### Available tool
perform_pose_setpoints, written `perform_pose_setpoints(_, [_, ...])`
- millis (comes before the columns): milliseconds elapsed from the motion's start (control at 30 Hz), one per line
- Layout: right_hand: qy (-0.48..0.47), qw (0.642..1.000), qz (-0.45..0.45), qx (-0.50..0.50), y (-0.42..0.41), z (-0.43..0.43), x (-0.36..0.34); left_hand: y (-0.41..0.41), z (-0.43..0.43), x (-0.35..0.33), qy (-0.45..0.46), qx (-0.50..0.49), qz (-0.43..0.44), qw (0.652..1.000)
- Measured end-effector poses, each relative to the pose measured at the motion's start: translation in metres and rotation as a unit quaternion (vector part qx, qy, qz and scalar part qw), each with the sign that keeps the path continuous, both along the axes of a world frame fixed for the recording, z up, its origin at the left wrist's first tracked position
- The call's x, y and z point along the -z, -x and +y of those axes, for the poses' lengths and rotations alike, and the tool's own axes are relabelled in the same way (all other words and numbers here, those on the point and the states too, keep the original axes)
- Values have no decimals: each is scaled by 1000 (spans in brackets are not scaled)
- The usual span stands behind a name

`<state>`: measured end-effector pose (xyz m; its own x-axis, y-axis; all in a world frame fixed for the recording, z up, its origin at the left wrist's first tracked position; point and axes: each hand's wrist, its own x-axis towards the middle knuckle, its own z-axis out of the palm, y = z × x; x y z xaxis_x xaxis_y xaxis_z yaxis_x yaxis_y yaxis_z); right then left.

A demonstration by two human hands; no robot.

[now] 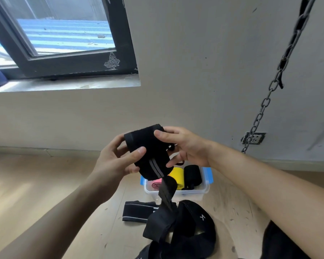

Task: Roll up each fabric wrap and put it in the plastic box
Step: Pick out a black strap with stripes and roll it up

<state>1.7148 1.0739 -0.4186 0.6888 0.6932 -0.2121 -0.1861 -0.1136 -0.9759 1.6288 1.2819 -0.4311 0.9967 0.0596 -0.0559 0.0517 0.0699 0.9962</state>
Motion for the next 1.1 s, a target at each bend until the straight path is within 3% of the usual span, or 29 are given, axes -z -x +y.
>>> perform_pose_setpoints(167, [-50,998,16,26,0,2,5,1,-1,-6,11,44,74,996])
perform_pose_setpoints(333, [-64,998,11,18,0,3,10,4,2,-9,-35,63,127,989])
perform_pose_setpoints(467, [-71,997,11,1,0,2,13,1,6,-7,-61,43,120,990])
perform_pose_setpoints(700, [-20,999,35,-34,3,3,9,0,13,-3,-16,25,81,996])
perform_pose_setpoints(833, [15,1000,-9,-11,5,5,8,2,11,-5,2,52,54,997])
perform_pose_setpoints(1000, [-15,998,-54,8,7,5,12,3,11,-9,-108,64,64,990])
perform_pose_setpoints(1100, [-30,997,-58,31,11,7,15,2,14,-9,-118,45,63,990])
